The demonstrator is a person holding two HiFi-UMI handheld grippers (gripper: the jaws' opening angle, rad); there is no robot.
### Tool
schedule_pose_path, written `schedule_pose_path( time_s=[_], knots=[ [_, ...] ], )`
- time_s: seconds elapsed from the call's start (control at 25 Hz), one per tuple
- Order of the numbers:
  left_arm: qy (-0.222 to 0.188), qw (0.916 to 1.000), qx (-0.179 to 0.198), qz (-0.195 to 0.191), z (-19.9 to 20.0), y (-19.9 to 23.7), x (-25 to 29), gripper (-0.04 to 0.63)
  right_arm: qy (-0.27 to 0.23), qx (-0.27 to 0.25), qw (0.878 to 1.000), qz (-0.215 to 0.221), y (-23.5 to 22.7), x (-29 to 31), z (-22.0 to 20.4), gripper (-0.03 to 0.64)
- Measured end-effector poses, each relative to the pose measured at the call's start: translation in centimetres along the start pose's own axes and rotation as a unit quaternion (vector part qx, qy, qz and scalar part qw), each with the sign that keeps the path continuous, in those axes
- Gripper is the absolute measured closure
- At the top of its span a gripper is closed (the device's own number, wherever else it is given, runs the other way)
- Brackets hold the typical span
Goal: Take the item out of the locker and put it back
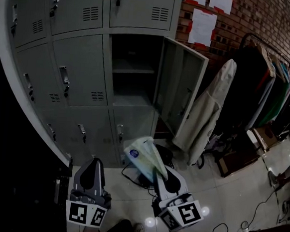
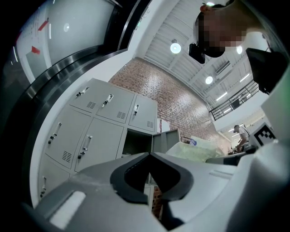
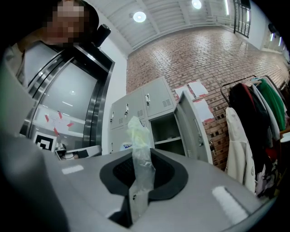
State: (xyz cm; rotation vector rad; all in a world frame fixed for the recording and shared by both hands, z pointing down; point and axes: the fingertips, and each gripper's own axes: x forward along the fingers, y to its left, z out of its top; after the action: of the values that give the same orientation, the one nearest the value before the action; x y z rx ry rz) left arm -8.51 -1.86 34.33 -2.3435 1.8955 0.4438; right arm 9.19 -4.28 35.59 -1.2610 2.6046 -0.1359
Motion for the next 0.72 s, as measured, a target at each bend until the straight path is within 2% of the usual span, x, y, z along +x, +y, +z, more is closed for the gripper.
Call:
schedule_pose_path(
  time_s=[0.16, 0.48, 0.6, 0.72],
  knots=[
    [-0.004, 1.0, -0.001, 0.005, -0.1, 0.2, 1.2, 0.591, -0.018, 0.006, 1.0, 0.013, -0.6, 2.0, 1.1, 0.574],
    [-0.005, 1.0, 0.001, 0.008, -1.6, 2.2, 5.5, 0.591, -0.023, -0.01, 0.999, 0.028, -2.2, 7.0, 1.4, 0.574],
    [-0.009, 0.9999, 0.001, 0.005, -2.1, 3.7, 8.0, 0.591, -0.012, -0.021, 1.0, 0.016, -3.7, 9.1, 0.7, 0.572],
    [-0.012, 0.9999, 0.0, 0.004, -2.3, 5.5, 10.6, 0.591, -0.024, -0.019, 0.999, 0.012, -4.5, 11.7, 1.1, 0.574]
  ],
)
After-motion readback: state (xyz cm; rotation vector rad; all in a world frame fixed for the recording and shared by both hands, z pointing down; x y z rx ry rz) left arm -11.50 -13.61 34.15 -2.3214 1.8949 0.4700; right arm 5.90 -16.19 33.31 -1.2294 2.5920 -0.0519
